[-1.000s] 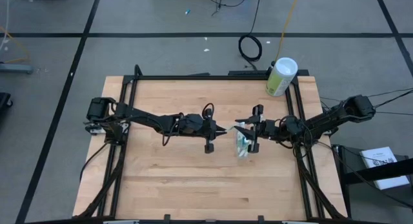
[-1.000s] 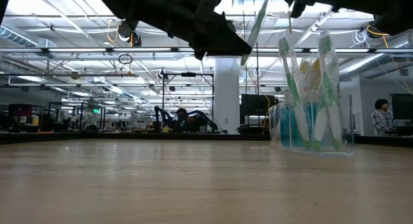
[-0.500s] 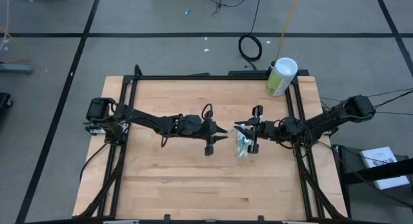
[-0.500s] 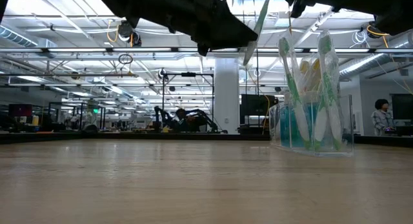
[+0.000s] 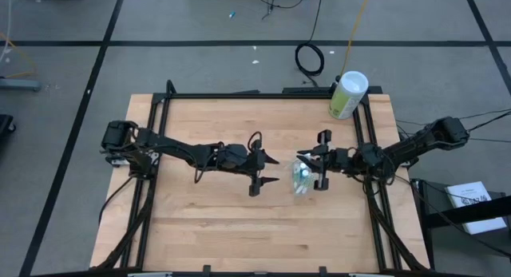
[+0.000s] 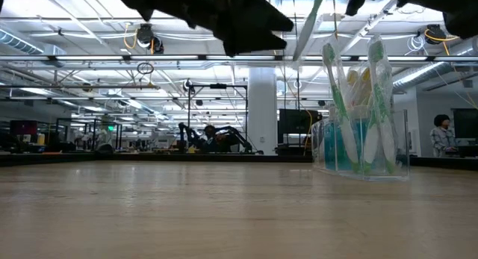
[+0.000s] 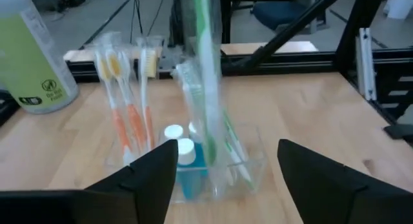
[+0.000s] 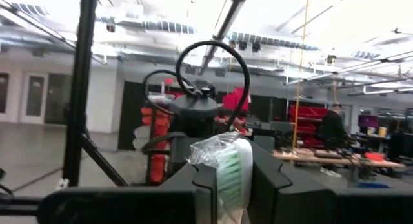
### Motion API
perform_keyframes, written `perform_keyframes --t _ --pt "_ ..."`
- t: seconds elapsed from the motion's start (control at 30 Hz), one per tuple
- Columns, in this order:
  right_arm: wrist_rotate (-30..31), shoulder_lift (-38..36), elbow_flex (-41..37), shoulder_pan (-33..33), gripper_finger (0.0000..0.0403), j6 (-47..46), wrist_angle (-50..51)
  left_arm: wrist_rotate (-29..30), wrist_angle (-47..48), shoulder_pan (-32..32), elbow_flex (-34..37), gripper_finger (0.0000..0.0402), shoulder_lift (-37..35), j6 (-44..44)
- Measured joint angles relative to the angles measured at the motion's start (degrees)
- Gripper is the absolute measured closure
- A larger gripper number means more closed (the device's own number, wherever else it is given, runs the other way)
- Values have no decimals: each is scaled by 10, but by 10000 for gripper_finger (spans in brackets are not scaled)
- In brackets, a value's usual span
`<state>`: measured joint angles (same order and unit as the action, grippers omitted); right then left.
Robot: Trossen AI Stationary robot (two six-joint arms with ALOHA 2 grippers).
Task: Pick & Place toothbrushing station
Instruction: Put the green toothbrush into the bottom of the transparent organizer
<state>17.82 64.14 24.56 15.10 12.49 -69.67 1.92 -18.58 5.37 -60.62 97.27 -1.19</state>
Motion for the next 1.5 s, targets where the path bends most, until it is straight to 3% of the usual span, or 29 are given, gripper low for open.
perform_keyframes --t 0.23,0.43,0.63,1.0,1.5 --pt "0 -77 -29 35 365 -17 18 0 86 0 0 119 -68 0" --pt "1 -152 -31 49 365 -68 143 35 150 0 0 119 -92 0" --pt "17 -192 -31 49 365 -105 226 46 150 0 0 119 -92 2" --pt "16 -183 -31 49 365 -167 331 46 155 -1 0 119 -92 2" --pt "31 -95 -47 49 378 -189 292 46 154 -2 0 119 -92 0"
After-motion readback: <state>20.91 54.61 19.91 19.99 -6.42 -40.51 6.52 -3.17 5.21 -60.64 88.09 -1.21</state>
